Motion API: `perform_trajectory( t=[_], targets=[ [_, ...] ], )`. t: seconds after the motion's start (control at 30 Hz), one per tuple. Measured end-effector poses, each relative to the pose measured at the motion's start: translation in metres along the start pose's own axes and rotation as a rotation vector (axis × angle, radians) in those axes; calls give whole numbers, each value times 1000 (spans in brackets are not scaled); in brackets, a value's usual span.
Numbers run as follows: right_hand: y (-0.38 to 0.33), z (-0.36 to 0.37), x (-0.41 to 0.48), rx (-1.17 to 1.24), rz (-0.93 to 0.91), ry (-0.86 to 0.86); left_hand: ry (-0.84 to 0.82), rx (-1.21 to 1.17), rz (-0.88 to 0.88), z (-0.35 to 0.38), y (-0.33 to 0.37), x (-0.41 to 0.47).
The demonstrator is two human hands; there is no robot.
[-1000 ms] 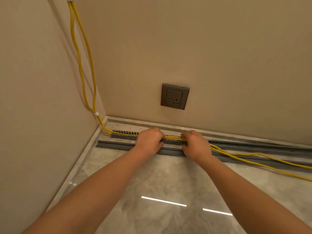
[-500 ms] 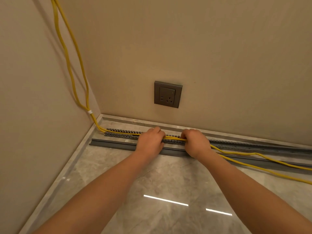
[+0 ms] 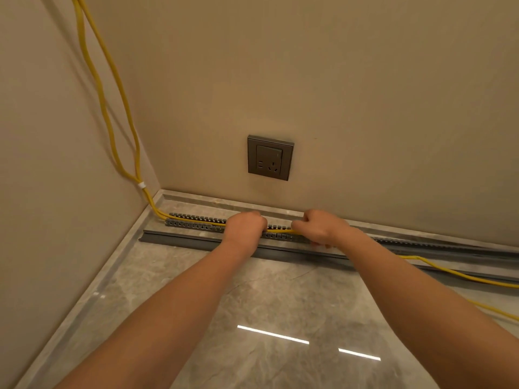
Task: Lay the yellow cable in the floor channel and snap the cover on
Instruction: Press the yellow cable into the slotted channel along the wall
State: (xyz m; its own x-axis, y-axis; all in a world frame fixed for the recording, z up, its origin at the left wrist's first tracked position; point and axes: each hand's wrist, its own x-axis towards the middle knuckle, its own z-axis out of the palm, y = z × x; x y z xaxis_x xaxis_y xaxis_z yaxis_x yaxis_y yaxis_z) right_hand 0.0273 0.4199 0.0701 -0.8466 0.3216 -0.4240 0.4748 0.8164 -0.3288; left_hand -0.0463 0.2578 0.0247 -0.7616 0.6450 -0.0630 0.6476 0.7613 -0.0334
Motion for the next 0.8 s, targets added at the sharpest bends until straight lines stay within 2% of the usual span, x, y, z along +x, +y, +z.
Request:
perform_trajectory(
  t=[0.17,0.27,0.5,0.67,0.8],
  targets=[
    [4,2,11,18,89,77,-28,105,-1,-6,7,0],
    [4,0,16,50,75,91,-71,186,6,-13,14,2],
    [5,15,18,-145,7,233,-118,305,104,-17,28,0],
    [8,23,21,-136,-2,258,56,131,162,3,27,-2],
    [14,24,23,-54,-31,261,106,-10,182,11,49,-3]
  ],
)
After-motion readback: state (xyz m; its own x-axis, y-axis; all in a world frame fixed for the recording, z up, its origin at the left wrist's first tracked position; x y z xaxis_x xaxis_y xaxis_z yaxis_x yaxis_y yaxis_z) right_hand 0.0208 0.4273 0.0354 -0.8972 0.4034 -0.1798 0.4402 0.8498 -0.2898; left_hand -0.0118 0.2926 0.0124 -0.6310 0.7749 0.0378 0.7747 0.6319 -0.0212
